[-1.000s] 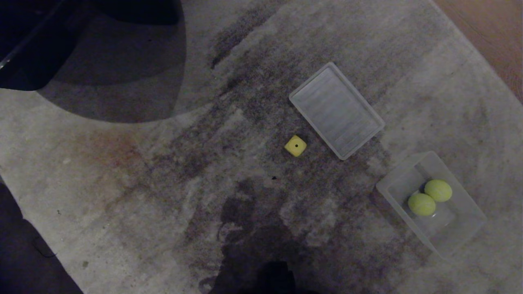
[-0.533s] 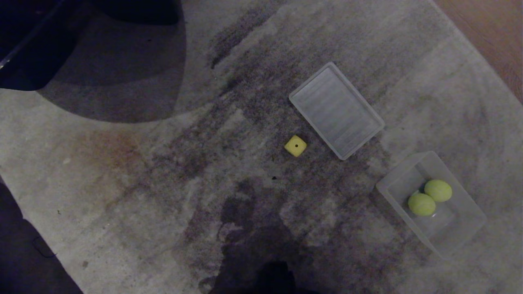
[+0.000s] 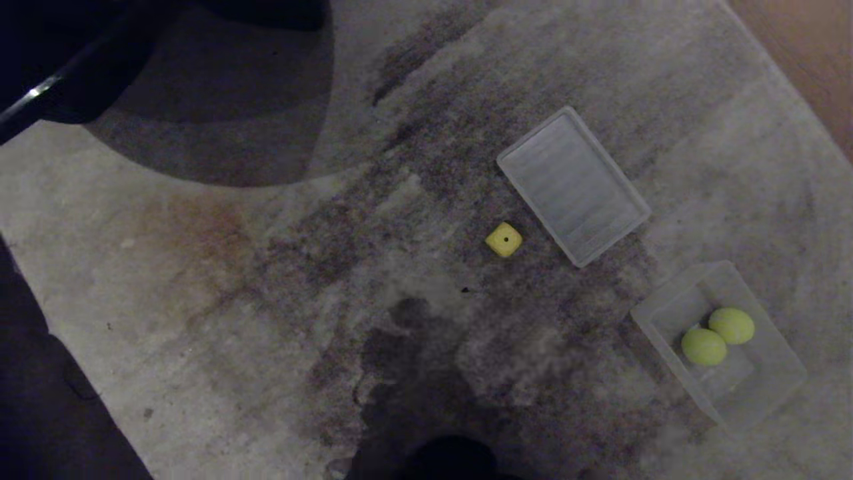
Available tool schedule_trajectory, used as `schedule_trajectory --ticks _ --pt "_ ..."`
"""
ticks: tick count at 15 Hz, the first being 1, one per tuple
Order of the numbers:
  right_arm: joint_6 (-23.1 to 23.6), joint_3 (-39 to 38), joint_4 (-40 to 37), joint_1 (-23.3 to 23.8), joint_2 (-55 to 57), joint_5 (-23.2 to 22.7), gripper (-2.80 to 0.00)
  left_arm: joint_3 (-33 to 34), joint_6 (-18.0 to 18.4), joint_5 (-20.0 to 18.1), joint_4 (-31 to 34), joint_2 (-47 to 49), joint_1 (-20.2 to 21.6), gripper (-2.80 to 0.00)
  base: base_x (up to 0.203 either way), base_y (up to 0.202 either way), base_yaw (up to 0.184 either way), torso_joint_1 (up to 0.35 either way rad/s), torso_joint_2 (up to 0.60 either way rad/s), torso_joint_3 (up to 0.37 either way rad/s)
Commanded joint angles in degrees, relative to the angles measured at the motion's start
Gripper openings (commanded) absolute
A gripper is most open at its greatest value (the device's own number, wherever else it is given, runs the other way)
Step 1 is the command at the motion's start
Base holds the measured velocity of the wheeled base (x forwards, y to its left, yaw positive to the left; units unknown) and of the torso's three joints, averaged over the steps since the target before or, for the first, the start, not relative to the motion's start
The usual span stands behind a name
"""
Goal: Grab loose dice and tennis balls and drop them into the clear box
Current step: Pick up toys out of the box
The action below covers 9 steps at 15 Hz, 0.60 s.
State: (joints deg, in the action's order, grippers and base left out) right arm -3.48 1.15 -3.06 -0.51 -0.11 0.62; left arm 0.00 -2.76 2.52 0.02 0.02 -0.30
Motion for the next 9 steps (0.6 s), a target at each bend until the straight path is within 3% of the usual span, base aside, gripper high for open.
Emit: schedule_trajectory --ticks 1,9 --pt "-0.04 0.00 -0.02 -0.02 0.20 -0.01 -2.80 0.09 -0.05 0.03 -0.02 0.06 -0.03 -2.80 -0.001 -0.009 0.167 -0.006 0.00 -0.001" --pt "0.06 -0.07 0.07 -0.02 0.20 -0.09 -2.80 0.09 0.03 0.03 -0.02 0.06 0.04 -2.80 0.000 -0.006 0.148 0.002 0.00 0.002"
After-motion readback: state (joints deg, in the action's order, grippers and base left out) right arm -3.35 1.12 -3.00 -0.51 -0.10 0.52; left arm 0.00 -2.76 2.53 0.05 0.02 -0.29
